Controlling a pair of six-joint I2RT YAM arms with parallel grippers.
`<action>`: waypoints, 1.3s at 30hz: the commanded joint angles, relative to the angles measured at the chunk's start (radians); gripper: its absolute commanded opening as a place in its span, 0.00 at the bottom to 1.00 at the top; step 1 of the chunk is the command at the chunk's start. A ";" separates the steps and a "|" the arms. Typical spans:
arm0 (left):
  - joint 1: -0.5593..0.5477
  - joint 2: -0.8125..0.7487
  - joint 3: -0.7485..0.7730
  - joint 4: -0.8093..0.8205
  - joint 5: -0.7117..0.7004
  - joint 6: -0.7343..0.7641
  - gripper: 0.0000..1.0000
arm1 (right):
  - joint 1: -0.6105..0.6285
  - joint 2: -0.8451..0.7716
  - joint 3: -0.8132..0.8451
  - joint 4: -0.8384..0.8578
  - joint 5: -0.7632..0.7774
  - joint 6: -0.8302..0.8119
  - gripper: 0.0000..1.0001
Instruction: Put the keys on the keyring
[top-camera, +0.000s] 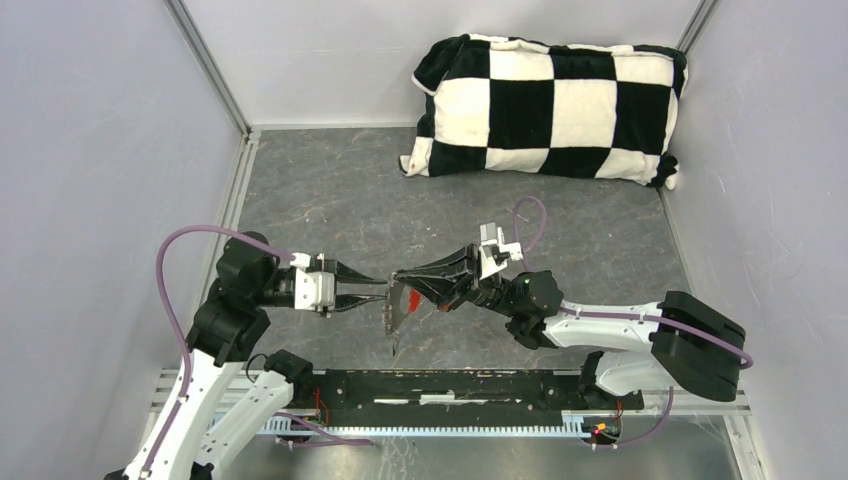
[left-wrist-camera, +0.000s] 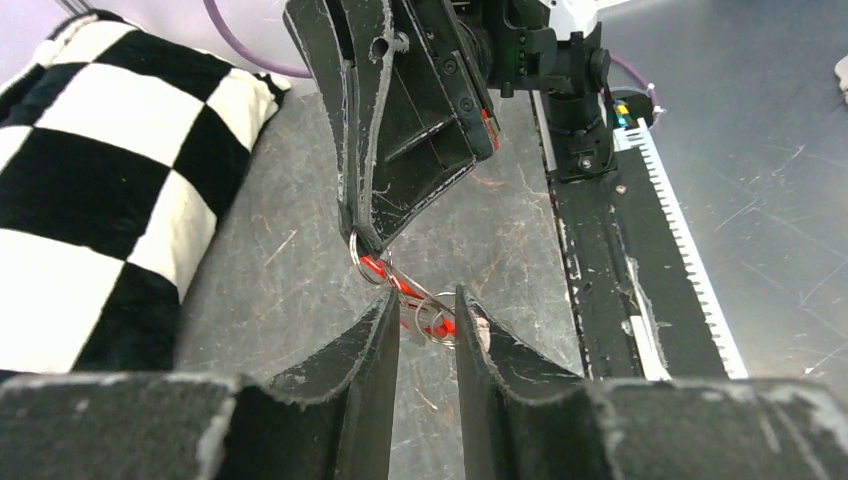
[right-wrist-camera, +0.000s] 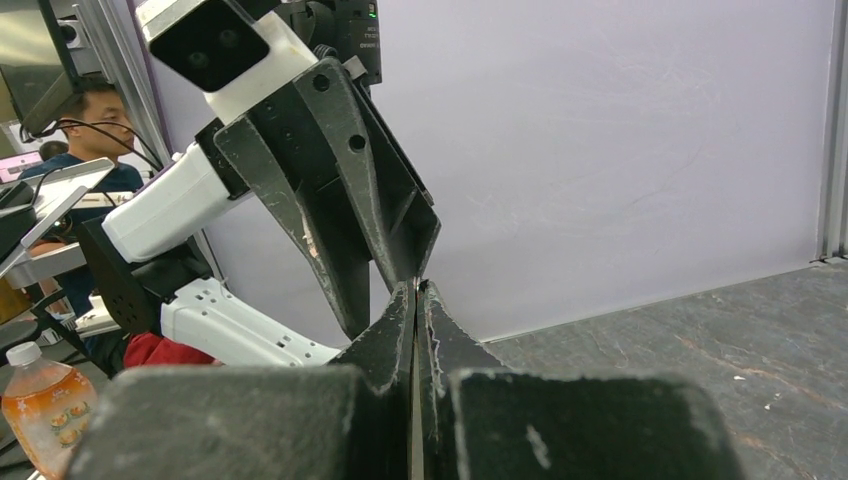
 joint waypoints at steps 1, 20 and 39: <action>-0.001 0.022 0.013 0.064 0.028 -0.149 0.34 | 0.004 -0.025 0.007 0.092 -0.018 -0.009 0.01; -0.002 0.004 -0.050 -0.105 0.010 0.060 0.33 | 0.005 0.017 0.050 0.116 -0.094 0.038 0.01; -0.001 -0.015 -0.083 -0.003 -0.018 0.015 0.35 | 0.004 0.071 0.070 0.159 -0.136 0.099 0.01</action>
